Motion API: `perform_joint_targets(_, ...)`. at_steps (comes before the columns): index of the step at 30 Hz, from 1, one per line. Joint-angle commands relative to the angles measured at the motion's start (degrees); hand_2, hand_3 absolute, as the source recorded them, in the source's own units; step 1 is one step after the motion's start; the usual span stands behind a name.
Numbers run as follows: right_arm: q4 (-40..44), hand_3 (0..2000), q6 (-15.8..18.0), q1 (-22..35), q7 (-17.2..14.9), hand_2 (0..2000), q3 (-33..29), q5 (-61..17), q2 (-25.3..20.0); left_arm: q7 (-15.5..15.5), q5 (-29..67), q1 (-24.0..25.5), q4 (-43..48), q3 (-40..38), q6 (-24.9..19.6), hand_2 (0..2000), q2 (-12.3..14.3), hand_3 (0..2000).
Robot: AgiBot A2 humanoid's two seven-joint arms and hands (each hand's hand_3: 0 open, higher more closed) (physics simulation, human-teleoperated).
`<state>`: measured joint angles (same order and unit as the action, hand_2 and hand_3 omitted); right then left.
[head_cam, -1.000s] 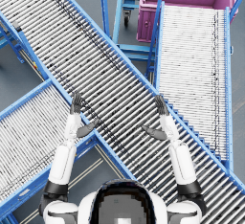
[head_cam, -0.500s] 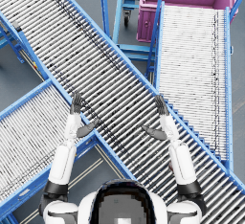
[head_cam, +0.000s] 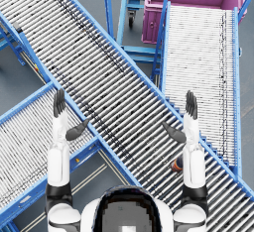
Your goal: Pick up the oil and place it on the left assembly line, put the cola on the right, and keep Sprite still
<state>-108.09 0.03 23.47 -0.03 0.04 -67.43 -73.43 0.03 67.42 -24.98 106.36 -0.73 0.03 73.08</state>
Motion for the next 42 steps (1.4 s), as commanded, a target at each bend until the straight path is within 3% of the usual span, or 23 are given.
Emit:
perform_joint_targets(1, -1.07, 0, -0.01, 1.59, 0.01, 0, -2.15, -2.55, -0.15, -0.01, 2.55, -2.73, 0.62, -2.06, -0.01, 0, 0.11, 0)
perform_joint_targets(9, -1.84, 0, -0.03, 1.25, 0.03, 0, -3.00, -8.58, -0.77, -0.03, 8.58, -3.05, 2.11, -2.66, -0.03, 0, 0.71, 0)
perform_joint_targets(27, -0.75, 0, -0.03, 0.40, 0.03, 0, -8.47, -9.02, -1.91, -0.03, 9.02, -3.03, -0.21, -6.28, -0.03, 0, 1.88, 0)
perform_joint_targets(42, -0.45, 0, -0.03, 0.97, 0.03, 0, -7.86, -9.01, -2.27, -0.03, 9.01, -3.80, -0.39, -5.46, -0.03, 0, 2.56, 0)
